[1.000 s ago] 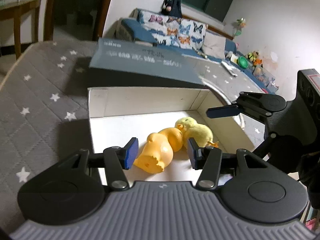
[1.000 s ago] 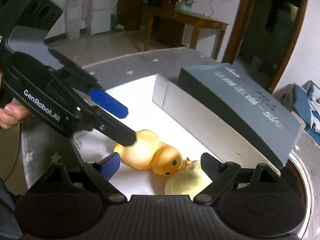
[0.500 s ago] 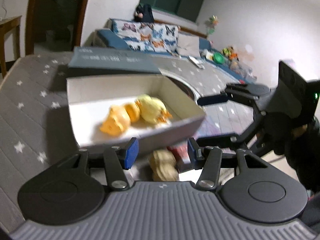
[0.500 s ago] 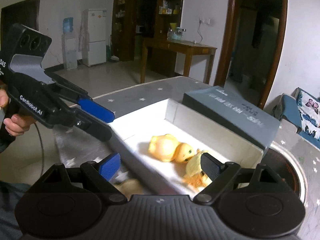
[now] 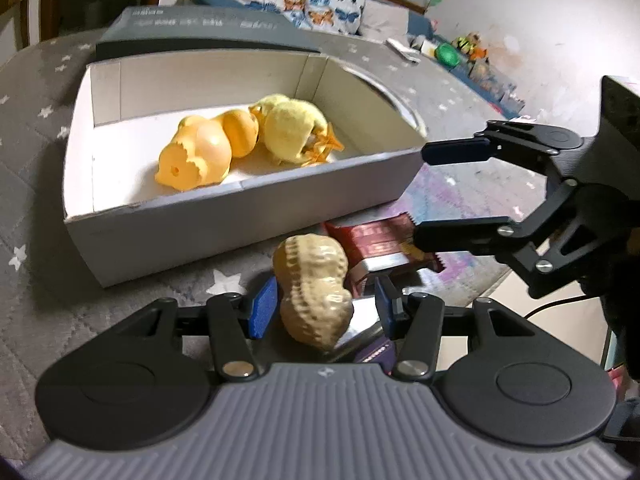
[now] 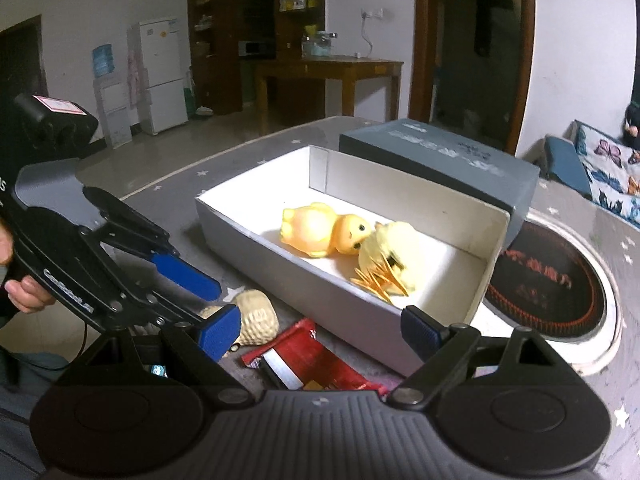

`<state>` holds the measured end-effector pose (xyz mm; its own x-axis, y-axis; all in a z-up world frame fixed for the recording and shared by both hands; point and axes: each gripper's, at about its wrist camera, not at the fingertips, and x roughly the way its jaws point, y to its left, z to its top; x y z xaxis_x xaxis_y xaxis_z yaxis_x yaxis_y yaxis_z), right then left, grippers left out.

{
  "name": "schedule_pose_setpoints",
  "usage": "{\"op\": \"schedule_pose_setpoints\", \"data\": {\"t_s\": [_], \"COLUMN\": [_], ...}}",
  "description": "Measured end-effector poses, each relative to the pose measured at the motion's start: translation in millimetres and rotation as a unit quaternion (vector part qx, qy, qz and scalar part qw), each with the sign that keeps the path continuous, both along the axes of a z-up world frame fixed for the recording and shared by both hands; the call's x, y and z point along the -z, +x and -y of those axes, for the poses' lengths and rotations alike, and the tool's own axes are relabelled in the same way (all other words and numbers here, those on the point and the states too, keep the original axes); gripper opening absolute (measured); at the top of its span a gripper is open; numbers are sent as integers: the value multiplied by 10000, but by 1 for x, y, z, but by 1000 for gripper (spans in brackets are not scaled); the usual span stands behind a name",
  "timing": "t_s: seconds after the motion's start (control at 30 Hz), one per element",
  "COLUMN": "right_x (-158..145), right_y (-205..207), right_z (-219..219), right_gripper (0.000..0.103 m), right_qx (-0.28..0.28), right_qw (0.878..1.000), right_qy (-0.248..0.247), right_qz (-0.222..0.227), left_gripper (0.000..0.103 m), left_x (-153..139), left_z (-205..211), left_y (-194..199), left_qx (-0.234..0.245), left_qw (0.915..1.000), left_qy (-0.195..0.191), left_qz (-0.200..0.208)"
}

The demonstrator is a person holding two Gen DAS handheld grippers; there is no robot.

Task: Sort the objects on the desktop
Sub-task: 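Grasp the beige peanut-shaped toy with the left gripper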

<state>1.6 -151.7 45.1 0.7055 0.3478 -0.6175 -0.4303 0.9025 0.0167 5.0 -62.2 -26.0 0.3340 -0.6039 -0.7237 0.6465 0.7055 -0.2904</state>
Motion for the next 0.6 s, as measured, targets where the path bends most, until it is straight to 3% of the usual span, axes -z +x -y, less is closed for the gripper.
{"op": "schedule_pose_setpoints", "data": {"t_s": [0.13,0.27,0.6], "right_x": [6,9,18], "right_y": [3,6,8], "right_z": [1,-1,-28], "right_gripper": [89,89,86], "right_qx": [36,-3,-455], "right_qw": [10000,9999,9986], "right_qy": [44,72,63], "right_qz": [-59,-106,-247], "left_gripper": [53,53,53], "left_x": [7,7,5], "left_z": [6,-2,-37], "left_y": [3,6,16], "left_qx": [16,-17,-345], "left_qw": [9993,9987,9989], "left_qy": [360,485,311], "left_qz": [95,176,85]}}
